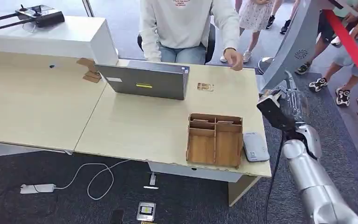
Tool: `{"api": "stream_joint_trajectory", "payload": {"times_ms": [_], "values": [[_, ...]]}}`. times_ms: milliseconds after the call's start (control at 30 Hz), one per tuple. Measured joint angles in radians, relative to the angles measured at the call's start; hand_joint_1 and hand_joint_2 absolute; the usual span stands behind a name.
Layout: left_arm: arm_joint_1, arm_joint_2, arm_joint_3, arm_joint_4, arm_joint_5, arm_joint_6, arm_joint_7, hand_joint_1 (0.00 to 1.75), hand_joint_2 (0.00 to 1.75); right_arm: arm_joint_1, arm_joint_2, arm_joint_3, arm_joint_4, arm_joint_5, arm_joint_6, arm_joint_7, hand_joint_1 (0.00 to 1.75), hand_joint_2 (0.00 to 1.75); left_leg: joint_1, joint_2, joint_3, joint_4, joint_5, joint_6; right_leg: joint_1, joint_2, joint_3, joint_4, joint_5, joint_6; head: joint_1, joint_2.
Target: Pass the card to the sensor for recognition and then transmit it.
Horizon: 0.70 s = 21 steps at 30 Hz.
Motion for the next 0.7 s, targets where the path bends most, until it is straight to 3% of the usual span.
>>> {"api": "stream_joint_trajectory", "payload": {"times_ms": [367,700], "values": [[-0.017,0.006,0.000,0.000,-0.130,-0.020,0.011,0.00,0.00,-0.130,0.096,0.074,0.055,0.192,0.010,0.004,1.75,1.75,0.000,0.000,-0.001,0.000,0.000,0.000,0.000,0.000,-0.001,0.000,0.000,0.000,0.000,0.000],[-0.018,0.034,0.000,0.000,-0.184,-0.073,0.016,0.00,0.00,-0.223,0.183,0.120,0.179,0.245,0.012,0.004,1.75,1.75,0.001,0.000,-0.001,0.000,0.000,0.000,0.001,0.000,-0.001,0.000,0.000,0.000,0.000,0.000]]}}
